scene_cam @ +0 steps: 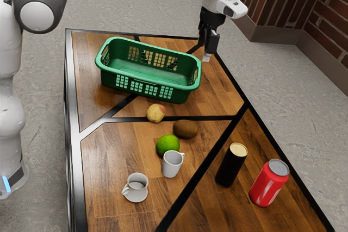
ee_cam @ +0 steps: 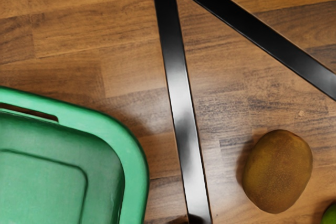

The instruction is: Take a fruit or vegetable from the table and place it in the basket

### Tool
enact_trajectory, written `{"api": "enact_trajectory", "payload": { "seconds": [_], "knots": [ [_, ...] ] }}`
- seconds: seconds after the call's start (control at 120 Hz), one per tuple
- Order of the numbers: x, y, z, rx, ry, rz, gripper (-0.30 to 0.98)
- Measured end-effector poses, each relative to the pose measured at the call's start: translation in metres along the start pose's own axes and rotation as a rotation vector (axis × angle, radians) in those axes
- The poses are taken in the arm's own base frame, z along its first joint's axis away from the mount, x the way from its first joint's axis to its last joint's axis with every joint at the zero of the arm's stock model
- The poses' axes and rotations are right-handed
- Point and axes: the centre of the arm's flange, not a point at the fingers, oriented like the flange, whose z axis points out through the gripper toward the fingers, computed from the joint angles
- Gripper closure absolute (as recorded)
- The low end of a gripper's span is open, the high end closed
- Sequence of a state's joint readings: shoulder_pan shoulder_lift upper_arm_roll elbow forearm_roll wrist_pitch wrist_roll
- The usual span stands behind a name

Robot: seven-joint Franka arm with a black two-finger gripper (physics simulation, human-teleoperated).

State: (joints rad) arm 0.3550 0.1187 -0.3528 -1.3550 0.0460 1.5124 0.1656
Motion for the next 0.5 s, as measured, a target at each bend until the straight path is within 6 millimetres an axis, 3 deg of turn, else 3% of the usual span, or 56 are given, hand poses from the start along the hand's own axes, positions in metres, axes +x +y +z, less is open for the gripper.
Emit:
{"api": "enact_trajectory", "payload": {
  "seconds": [0.417,0.5],
  "knots": [
    [0.003,-0.005,0.005,-0.016,-0.001,-0.013,0.0],
    [0.007,0.024,0.001,-0.029,0.007,0.038,0.0]
  ]
}}
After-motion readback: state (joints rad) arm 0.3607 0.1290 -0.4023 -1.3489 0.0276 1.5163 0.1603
